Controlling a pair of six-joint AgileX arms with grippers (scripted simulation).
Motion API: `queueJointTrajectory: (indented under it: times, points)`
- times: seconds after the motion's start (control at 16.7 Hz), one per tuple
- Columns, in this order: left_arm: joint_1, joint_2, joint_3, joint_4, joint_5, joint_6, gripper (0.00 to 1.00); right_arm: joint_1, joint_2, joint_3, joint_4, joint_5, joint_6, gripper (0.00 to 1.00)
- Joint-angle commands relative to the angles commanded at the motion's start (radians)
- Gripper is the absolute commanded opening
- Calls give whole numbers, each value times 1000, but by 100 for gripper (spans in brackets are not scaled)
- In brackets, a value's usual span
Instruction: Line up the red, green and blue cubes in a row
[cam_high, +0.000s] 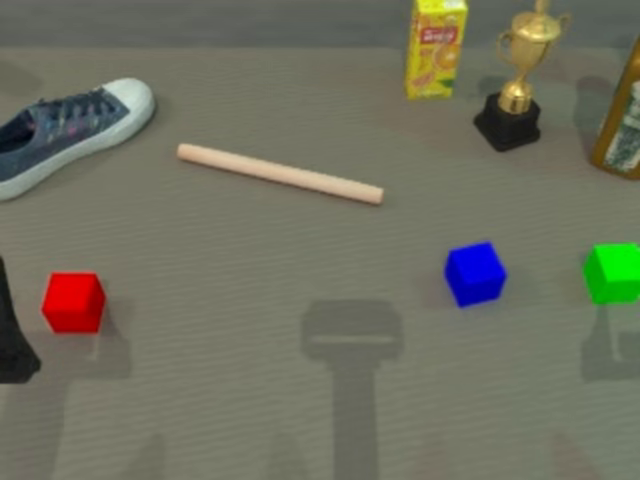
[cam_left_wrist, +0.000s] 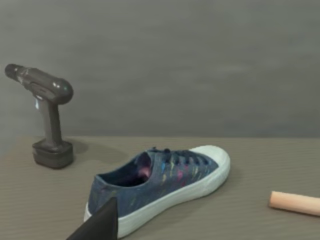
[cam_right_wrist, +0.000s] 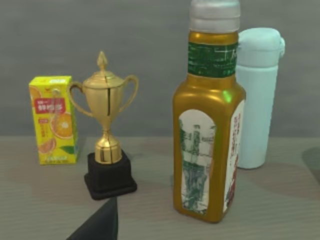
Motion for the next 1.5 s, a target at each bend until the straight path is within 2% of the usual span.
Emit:
queueJointTrajectory:
  times: [0.24,0.48,1.14,1.5]
  points:
    - [-3,31,29,-21,1,-2,100,0,0,0,0,0,0,100]
    - [-11,221,190,-138,2,-11,100,0,0,0,0,0,0,100]
    - [-47,1297,888,-692,-4,-38,100,0,0,0,0,0,0,100]
    - [-65,1732,1200,-926,-2,-52,100,0,0,0,0,0,0,100]
